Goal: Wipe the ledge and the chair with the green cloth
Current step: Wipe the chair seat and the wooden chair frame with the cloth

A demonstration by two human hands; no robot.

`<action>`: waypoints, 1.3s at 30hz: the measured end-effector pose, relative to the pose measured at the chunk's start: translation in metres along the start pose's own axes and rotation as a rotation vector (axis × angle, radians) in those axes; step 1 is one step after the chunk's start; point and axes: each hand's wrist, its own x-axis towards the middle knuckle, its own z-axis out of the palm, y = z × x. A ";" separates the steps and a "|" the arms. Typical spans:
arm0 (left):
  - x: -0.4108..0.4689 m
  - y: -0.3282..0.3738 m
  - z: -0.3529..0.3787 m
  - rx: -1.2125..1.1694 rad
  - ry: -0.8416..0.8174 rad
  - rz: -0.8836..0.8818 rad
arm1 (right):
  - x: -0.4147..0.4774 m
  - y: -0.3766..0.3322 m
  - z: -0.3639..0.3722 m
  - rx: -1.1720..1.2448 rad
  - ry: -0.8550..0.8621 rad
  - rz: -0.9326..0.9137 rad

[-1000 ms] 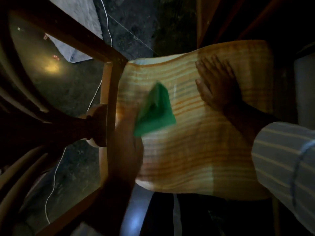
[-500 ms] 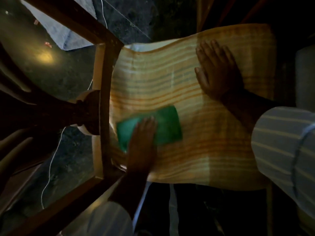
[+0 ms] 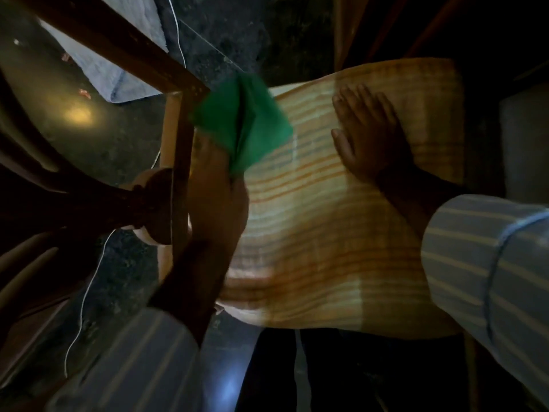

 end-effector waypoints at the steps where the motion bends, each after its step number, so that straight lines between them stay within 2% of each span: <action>1: 0.024 0.003 0.014 0.022 0.019 0.062 | 0.000 0.000 -0.001 -0.003 0.000 -0.003; 3: 0.056 0.010 0.050 0.120 -0.104 0.120 | 0.000 0.001 -0.001 -0.002 0.008 -0.006; 5: 0.061 0.013 0.087 0.268 -0.289 0.095 | 0.000 0.001 0.001 -0.002 0.006 0.001; 8: 0.037 0.017 0.116 0.387 -0.321 0.133 | 0.001 0.004 0.006 -0.009 -0.035 -0.006; 10: 0.008 0.018 0.117 0.348 -0.323 0.189 | 0.001 0.006 0.006 -0.012 -0.067 -0.020; 14: -0.092 0.012 0.097 0.252 -0.521 0.328 | 0.002 0.002 0.005 0.008 -0.046 0.013; 17: -0.156 -0.004 0.081 0.233 -0.594 0.425 | 0.000 0.000 0.001 0.033 -0.082 0.015; 19: -0.172 -0.010 0.073 0.219 -0.624 0.439 | -0.001 -0.002 -0.005 0.045 -0.128 0.034; 22: -0.164 -0.008 0.062 0.163 -0.709 0.420 | 0.001 -0.019 -0.018 0.148 -0.202 0.164; 24: -0.146 -0.002 0.052 0.073 -0.708 0.369 | -0.002 -0.034 -0.032 0.244 -0.255 0.274; 25: -0.137 -0.001 0.048 0.049 -0.653 0.353 | -0.006 -0.040 -0.037 0.286 -0.289 0.294; 27: -0.119 -0.004 0.041 0.124 -0.494 0.305 | -0.024 -0.052 -0.051 0.371 -0.371 0.260; 29: -0.103 -0.007 0.034 0.279 -0.455 0.136 | -0.050 -0.063 -0.064 0.517 -0.497 0.316; 32: -0.089 -0.016 0.033 0.356 -0.579 -0.053 | -0.088 -0.071 -0.076 0.631 -0.668 0.482; 34: -0.080 -0.021 0.032 0.276 -0.668 -0.136 | -0.096 -0.070 -0.076 0.594 -0.791 0.428; 36: -0.072 -0.021 0.027 0.237 -0.774 -0.181 | -0.090 -0.072 -0.075 0.462 -0.985 0.244; 37: -0.070 -0.021 0.023 0.208 -0.820 -0.211 | -0.089 -0.073 -0.075 0.437 -1.080 0.209; 39: -0.069 -0.017 0.009 0.073 -0.850 -0.309 | -0.080 -0.073 -0.072 0.541 -1.250 0.231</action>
